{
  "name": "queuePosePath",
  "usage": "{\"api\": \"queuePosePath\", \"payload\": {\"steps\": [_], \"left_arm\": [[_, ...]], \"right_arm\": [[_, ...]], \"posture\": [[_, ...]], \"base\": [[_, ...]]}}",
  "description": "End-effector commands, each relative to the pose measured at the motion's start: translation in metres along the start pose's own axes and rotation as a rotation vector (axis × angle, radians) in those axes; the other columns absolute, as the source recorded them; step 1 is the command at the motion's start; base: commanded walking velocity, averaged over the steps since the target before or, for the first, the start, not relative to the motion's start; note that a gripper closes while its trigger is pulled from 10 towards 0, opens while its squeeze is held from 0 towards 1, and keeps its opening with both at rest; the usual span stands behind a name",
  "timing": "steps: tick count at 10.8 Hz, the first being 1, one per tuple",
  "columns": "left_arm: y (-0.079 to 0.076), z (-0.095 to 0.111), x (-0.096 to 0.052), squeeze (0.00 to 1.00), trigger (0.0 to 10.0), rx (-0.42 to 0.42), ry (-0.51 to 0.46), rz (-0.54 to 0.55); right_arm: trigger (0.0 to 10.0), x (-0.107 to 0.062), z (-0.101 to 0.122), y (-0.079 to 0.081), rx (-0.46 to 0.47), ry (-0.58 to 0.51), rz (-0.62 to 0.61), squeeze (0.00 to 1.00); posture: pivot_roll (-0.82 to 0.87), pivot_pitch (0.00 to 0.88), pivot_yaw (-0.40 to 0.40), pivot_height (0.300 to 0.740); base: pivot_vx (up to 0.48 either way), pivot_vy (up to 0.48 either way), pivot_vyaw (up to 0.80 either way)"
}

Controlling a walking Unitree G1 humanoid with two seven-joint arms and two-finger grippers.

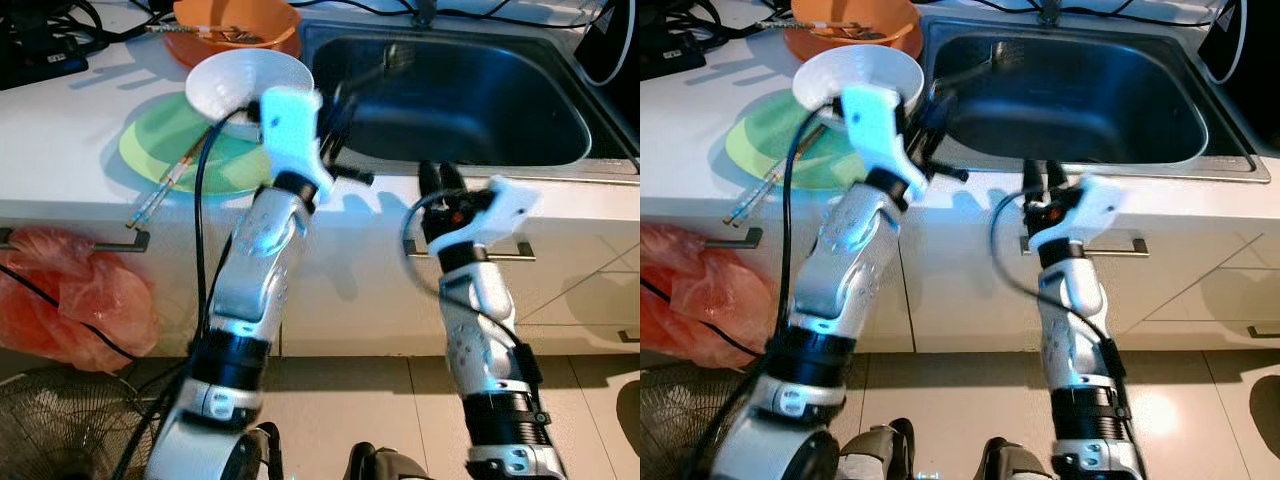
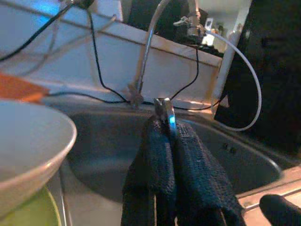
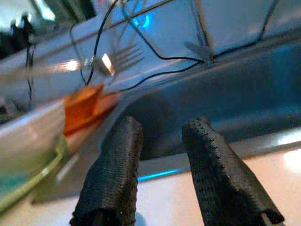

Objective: Kitchen organization

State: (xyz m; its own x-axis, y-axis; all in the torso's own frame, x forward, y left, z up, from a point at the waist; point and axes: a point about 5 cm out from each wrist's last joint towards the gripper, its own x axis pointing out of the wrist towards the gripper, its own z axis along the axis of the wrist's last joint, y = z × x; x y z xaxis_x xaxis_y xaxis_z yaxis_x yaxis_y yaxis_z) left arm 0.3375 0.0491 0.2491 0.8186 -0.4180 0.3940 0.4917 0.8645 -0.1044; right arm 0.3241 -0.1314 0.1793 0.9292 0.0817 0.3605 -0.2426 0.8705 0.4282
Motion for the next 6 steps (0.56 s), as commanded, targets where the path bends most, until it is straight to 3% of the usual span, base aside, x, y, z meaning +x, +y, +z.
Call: {"api": "queuePosePath", "payload": {"steps": [1, 6], "left_arm": [[-0.007, 0.002, 0.001, 0.0, 10.0, -0.075, -0.017, -0.024], [-0.007, -0.007, -0.016, 0.0, 10.0, -0.363, 0.026, -0.053]], "right_arm": [[10.0, 0.004, 0.01, 0.001, 0.067, -0.03, -0.008, 0.0], [10.0, 0.009, 0.013, 0.017, 0.378, -0.014, 0.059, 0.0]], "posture": [[0.12, 0.144, -0.051, 0.74], [0.12, 0.155, -0.052, 0.74]], "base": [[0.0, 0.0, 0.0], [0.0, 0.0, 0.0]]}}
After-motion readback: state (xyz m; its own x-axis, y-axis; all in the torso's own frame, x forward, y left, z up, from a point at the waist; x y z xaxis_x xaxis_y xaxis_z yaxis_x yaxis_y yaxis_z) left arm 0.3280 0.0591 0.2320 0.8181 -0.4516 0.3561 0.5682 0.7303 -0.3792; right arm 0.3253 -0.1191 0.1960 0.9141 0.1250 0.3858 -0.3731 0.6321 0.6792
